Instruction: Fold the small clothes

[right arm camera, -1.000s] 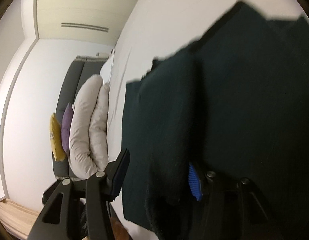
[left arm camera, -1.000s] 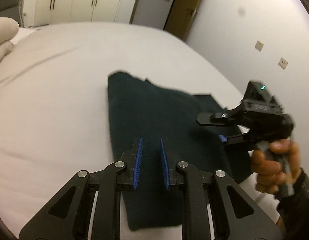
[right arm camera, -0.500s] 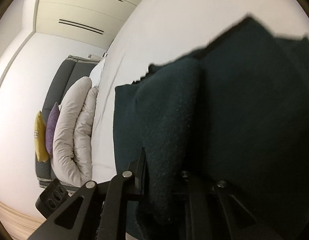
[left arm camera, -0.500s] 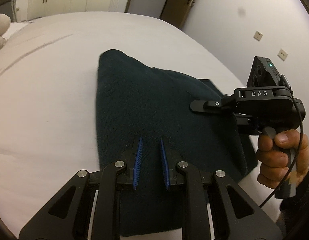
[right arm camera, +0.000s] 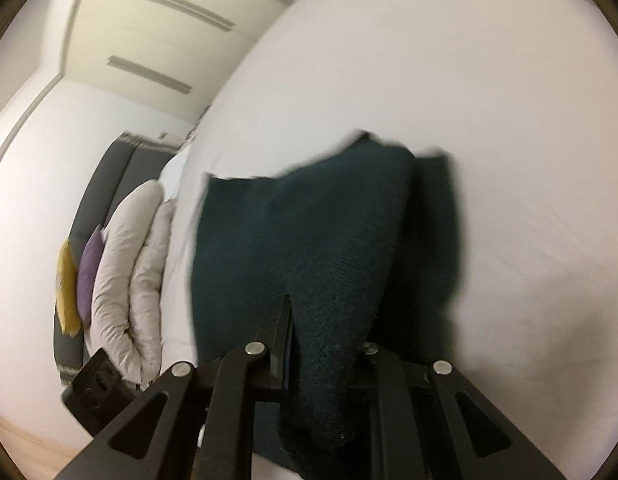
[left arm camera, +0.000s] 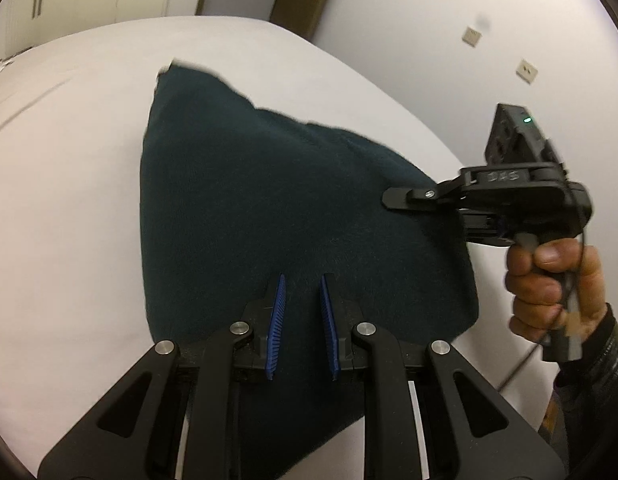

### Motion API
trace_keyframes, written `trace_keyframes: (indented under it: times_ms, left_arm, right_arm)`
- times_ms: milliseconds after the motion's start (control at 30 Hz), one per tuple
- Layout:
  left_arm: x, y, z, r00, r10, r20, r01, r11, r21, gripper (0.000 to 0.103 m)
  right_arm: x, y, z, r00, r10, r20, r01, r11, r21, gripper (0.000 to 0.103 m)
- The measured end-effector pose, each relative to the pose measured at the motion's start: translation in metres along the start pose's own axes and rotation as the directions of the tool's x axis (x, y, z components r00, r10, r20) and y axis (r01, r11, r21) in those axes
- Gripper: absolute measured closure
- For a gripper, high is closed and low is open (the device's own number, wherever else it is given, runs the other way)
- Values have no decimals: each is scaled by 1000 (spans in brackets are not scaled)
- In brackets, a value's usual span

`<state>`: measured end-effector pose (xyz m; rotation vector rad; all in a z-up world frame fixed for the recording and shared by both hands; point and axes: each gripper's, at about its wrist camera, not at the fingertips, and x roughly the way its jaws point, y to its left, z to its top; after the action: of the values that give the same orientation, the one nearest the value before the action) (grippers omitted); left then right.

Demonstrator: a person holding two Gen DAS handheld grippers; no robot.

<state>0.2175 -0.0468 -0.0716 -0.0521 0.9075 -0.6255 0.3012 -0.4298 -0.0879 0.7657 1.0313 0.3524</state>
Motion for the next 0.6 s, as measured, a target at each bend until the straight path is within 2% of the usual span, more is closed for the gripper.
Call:
trace_keyframes:
  times_ms: [133, 267, 333, 433, 467, 533, 600]
  left_arm:
    - [12, -8, -12, 998, 64, 1, -64, 996, 66, 86]
    - [11, 2, -12, 999, 31, -12, -31, 999, 18, 86]
    - [10, 4, -12, 999, 27, -17, -27, 1000, 10, 86]
    - [-8, 12, -11, 999, -2, 32, 3, 998, -56, 86]
    - [-15, 0, -8, 998, 7, 62, -3, 998, -66, 86]
    - [-28, 4, -8, 992, 49, 120, -40, 996, -76, 86]
    - [-27, 9, -7, 992, 66, 106, -58, 996, -75, 86]
  right_arm:
    - [7, -25, -15, 997, 57, 47, -60, 996, 63, 88]
    - [2, -23, -11, 995, 90, 42, -94, 990, 107, 80]
    - [-2, -20, -10, 996, 75, 53, -81, 988, 128, 76]
    - [-3, -6, -22, 998, 54, 36, -58, 993, 104, 56]
    - [-2, 1, -29, 998, 52, 25, -54, 994, 91, 49]
    - [-1, 8, -34, 999, 40, 18, -41, 996, 82, 47]
    - [0, 17, -40, 1000, 0, 15, -1, 999, 36, 48]
